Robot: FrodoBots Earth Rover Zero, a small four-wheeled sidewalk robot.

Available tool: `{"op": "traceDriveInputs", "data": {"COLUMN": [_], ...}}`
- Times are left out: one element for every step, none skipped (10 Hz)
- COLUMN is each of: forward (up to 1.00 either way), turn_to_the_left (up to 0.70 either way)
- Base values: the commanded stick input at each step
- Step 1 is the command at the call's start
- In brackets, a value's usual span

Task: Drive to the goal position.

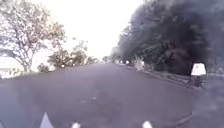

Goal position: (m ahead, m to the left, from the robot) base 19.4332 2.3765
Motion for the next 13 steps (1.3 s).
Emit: {"op": "traceDriveInputs", "data": {"forward": [0.85,0.85,0.85,0.85,0.85,0.85,0.85,0.85,0.85,0.85,0.85,0.85,0.85], "turn_to_the_left": [-0.34,-0.34,-0.34,-0.34,-0.34,-0.34,-0.34,-0.34,-0.33,-0.21,-0.08,0.0,0.0]}}
